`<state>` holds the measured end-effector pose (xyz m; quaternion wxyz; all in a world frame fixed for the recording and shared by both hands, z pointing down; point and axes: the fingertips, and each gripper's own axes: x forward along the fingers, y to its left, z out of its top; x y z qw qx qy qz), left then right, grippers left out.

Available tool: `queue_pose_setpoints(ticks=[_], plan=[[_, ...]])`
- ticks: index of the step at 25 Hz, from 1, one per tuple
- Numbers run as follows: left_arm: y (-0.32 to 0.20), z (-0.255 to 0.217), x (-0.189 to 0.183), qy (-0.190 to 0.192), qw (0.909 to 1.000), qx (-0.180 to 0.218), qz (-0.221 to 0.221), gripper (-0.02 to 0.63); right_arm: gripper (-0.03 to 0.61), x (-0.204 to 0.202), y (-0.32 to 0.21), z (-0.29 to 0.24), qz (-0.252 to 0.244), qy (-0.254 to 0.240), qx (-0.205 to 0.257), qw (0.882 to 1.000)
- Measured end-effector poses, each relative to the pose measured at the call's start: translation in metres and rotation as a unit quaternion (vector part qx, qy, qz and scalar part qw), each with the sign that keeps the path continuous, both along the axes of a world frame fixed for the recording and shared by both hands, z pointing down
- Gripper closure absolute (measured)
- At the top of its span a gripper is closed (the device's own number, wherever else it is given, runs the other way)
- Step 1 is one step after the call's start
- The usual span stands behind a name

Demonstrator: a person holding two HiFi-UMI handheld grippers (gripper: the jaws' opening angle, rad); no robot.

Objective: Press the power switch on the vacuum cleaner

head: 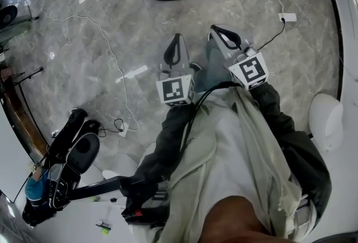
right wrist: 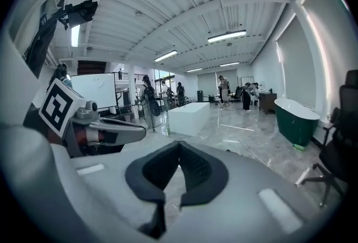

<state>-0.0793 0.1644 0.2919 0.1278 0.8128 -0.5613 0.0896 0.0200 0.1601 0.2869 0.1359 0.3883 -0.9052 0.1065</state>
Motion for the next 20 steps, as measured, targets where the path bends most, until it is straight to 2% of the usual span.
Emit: queue_pose_setpoints(ticks=[5, 11, 15, 20], plan=[[0.045, 0.004, -0.023, 0.0, 1.0, -0.007, 0.0, 0.607, 0.578, -0.019, 0.05, -0.003, -0.008, 0.01, 0.0, 1.0], [0.088, 0.001, -0.033, -0.008, 0.9998, -0.004, -0.02, 0.607, 0.578, -0.016, 0.082, -0.018, -0.018, 0.008, 0.015, 1.0], [0.1, -0.005, -0.024, -0.013, 0.9993, 0.002, -0.036, 0.607, 0.577, -0.007, 0.09, -0.024, -0.032, 0.009, 0.026, 0.999], [0.112, -0.022, 0.011, -0.012, 0.9988, 0.025, -0.041, 0.607, 0.578, 0.018, 0.103, -0.039, -0.034, 0.0, 0.04, 0.999]])
